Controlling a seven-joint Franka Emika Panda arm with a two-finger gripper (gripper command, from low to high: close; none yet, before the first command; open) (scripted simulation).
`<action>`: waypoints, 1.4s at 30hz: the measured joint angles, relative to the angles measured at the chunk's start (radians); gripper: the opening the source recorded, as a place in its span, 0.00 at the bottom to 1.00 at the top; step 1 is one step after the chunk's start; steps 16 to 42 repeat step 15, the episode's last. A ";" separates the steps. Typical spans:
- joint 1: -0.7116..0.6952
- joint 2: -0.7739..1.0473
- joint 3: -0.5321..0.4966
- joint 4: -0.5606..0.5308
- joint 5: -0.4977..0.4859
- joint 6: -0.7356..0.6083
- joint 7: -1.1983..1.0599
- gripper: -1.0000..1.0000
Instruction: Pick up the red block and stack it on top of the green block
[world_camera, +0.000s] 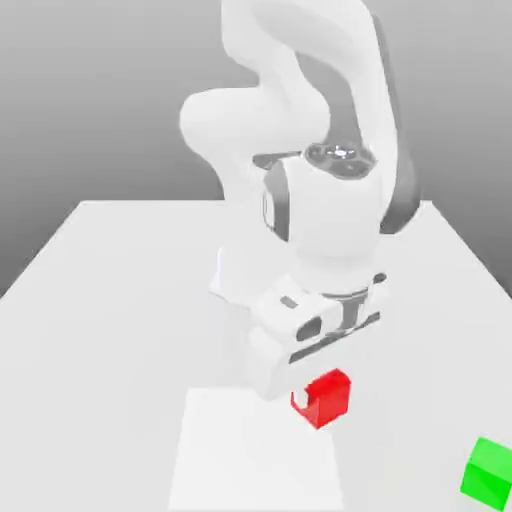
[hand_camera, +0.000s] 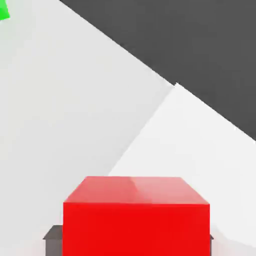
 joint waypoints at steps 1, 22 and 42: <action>0.013 0.016 0.015 0.036 -0.005 -0.020 -0.020 0.00; 0.145 0.271 0.114 0.314 -0.113 -0.052 -0.121 1.00; 0.145 0.271 0.114 0.314 -0.113 -0.052 -0.121 1.00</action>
